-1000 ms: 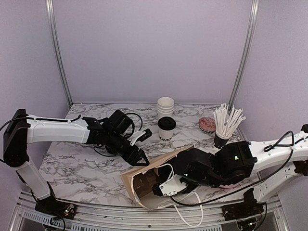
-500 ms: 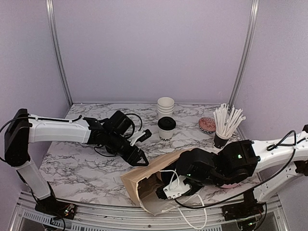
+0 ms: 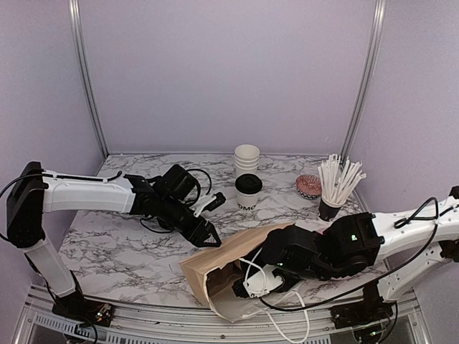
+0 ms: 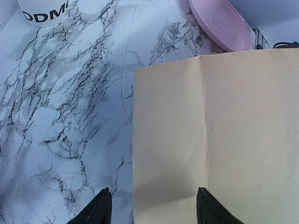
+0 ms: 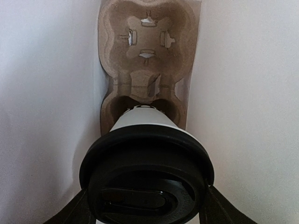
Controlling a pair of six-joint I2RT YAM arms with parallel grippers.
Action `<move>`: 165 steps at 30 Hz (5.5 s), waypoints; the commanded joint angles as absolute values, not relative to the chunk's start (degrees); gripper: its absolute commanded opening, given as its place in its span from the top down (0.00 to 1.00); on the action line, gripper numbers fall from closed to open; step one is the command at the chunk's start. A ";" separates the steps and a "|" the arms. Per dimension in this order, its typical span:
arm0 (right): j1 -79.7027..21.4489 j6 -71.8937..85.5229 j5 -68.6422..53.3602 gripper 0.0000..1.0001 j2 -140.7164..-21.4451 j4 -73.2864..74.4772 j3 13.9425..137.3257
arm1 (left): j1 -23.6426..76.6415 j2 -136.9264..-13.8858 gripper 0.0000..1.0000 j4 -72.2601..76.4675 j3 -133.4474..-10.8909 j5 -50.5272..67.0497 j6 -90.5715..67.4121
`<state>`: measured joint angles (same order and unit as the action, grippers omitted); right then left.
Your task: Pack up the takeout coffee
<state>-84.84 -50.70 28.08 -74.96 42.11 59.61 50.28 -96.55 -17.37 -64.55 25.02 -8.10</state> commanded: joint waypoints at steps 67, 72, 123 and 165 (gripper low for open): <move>-64.59 -52.68 -6.79 0.58 -111.71 69.21 95.76 | 38.92 -85.79 0.37 -21.15 -62.19 19.94 -5.26; -64.60 -51.96 -4.90 0.58 -110.06 64.42 89.91 | 38.80 -85.47 0.37 -20.93 -62.13 19.89 -5.26; -64.25 -50.46 -12.87 0.01 -106.79 77.26 109.84 | 52.20 -72.33 0.29 -33.95 -74.96 13.21 -1.12; -46.56 -53.69 3.76 0.05 -72.92 53.17 91.52 | 69.72 -82.06 1.00 -33.10 -83.06 -3.97 8.81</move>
